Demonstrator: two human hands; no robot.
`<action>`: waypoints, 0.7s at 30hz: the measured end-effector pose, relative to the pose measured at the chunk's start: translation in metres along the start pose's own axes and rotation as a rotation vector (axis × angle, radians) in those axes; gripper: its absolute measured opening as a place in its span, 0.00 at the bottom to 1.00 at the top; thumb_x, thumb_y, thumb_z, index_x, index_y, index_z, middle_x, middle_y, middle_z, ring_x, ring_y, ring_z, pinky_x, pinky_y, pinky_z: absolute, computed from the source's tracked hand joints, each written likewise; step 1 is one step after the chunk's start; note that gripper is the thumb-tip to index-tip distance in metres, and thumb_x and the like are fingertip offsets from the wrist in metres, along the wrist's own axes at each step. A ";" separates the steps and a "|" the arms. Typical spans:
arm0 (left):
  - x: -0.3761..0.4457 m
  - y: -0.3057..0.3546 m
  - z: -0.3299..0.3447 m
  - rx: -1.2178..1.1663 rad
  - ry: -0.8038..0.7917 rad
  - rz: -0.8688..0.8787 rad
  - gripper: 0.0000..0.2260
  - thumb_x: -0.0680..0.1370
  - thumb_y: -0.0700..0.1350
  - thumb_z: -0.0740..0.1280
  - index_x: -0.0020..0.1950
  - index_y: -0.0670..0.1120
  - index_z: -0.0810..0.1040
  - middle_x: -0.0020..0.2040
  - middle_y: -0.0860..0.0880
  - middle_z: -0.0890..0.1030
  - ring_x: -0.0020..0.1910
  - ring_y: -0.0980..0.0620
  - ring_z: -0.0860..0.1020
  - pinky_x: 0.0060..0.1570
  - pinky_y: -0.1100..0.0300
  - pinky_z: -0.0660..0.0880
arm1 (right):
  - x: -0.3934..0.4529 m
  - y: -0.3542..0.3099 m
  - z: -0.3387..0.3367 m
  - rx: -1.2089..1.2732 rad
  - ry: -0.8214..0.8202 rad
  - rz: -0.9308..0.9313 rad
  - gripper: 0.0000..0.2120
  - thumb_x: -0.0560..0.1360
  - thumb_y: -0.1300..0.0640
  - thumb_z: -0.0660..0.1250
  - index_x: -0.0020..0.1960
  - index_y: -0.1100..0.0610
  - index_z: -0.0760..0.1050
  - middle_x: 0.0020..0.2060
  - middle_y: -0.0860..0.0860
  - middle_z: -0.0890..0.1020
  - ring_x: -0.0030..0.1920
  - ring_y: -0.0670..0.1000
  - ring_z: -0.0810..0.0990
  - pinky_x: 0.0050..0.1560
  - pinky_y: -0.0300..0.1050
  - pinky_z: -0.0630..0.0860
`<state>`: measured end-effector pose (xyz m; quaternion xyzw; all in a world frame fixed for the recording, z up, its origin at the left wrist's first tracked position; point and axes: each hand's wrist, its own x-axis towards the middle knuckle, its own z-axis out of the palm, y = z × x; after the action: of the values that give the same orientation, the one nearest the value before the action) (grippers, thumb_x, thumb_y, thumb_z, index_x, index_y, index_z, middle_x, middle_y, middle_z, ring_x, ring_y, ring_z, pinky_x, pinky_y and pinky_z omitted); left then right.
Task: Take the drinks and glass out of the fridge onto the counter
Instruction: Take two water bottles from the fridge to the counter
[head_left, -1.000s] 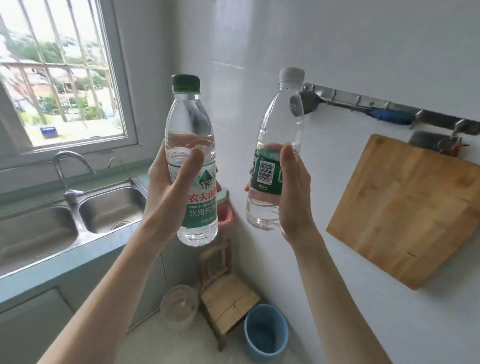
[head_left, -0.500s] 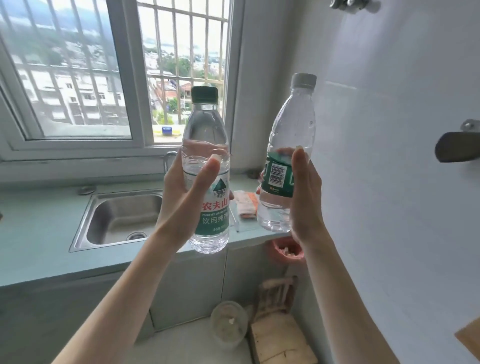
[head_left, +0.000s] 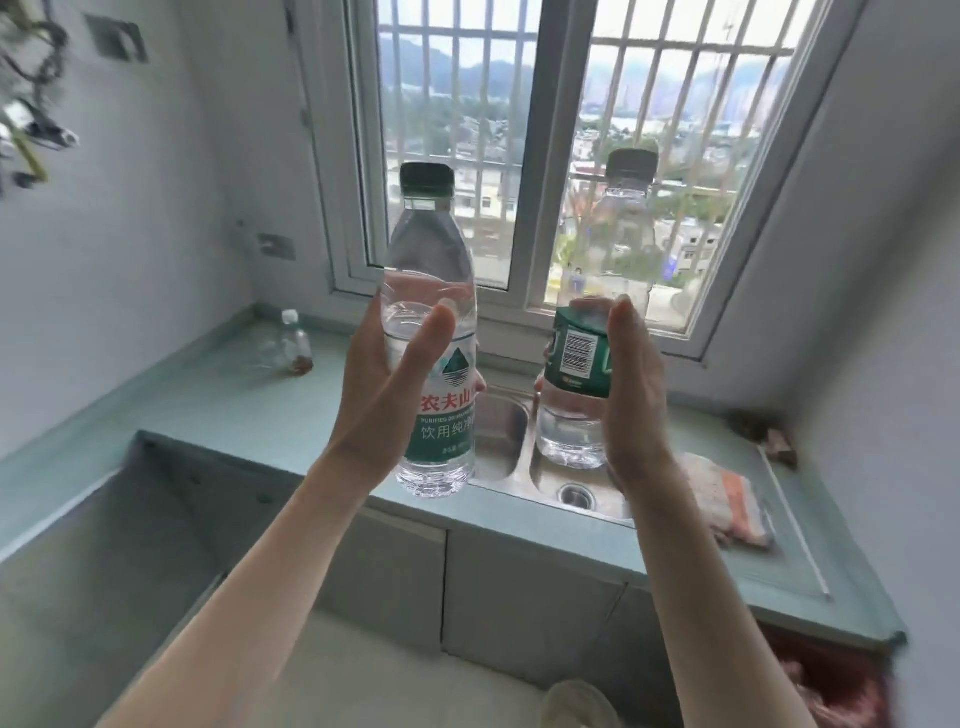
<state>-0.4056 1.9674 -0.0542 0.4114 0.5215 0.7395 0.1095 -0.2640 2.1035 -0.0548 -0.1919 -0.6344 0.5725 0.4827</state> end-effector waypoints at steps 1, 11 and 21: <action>0.002 -0.002 -0.008 0.007 0.042 -0.004 0.49 0.67 0.77 0.72 0.68 0.36 0.74 0.50 0.43 0.85 0.40 0.48 0.88 0.43 0.52 0.85 | 0.006 0.005 0.011 0.000 -0.030 -0.004 0.25 0.79 0.30 0.61 0.57 0.49 0.82 0.46 0.53 0.88 0.43 0.58 0.89 0.42 0.52 0.85; 0.030 -0.025 -0.088 0.046 0.245 -0.020 0.42 0.66 0.77 0.74 0.65 0.45 0.77 0.48 0.46 0.86 0.39 0.48 0.88 0.43 0.54 0.84 | 0.048 0.052 0.110 0.127 -0.290 0.025 0.27 0.74 0.31 0.64 0.58 0.52 0.79 0.46 0.56 0.86 0.36 0.51 0.88 0.35 0.48 0.85; 0.115 -0.070 -0.182 0.106 0.279 0.002 0.28 0.74 0.66 0.71 0.64 0.47 0.78 0.52 0.39 0.86 0.43 0.40 0.88 0.47 0.42 0.87 | 0.116 0.090 0.215 0.122 -0.349 0.037 0.24 0.74 0.33 0.63 0.56 0.51 0.80 0.52 0.69 0.82 0.38 0.56 0.87 0.35 0.49 0.85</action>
<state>-0.6290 1.9419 -0.0790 0.3102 0.5695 0.7611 0.0132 -0.5238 2.1041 -0.0652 -0.0717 -0.6687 0.6435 0.3655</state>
